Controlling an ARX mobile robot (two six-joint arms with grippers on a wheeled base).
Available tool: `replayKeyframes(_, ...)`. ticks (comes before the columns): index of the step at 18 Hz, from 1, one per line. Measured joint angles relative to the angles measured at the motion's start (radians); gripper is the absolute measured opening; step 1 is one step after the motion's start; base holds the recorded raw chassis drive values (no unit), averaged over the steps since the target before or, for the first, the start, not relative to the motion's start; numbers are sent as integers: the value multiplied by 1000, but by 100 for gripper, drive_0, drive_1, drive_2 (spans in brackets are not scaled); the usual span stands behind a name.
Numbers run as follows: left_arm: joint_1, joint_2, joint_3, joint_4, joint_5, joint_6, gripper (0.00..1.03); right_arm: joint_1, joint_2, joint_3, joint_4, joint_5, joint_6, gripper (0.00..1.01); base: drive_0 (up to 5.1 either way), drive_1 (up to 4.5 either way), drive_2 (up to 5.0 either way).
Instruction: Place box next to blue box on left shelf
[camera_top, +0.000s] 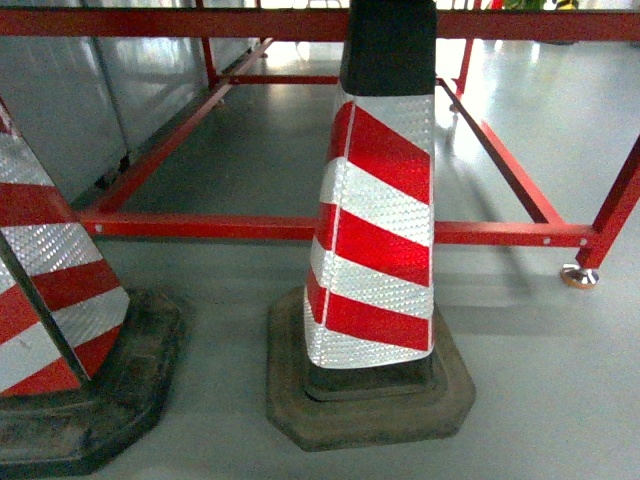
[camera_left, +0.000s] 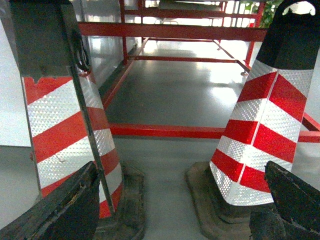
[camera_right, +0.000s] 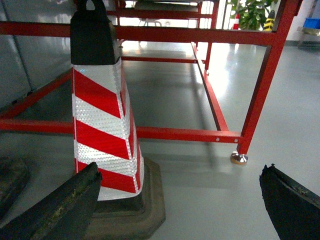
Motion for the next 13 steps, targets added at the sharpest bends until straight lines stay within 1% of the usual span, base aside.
replayKeyframes(13, 0, 0, 0, 0, 0, 0, 98, 0, 0, 0, 0, 0, 0, 98, 0, 0, 0)
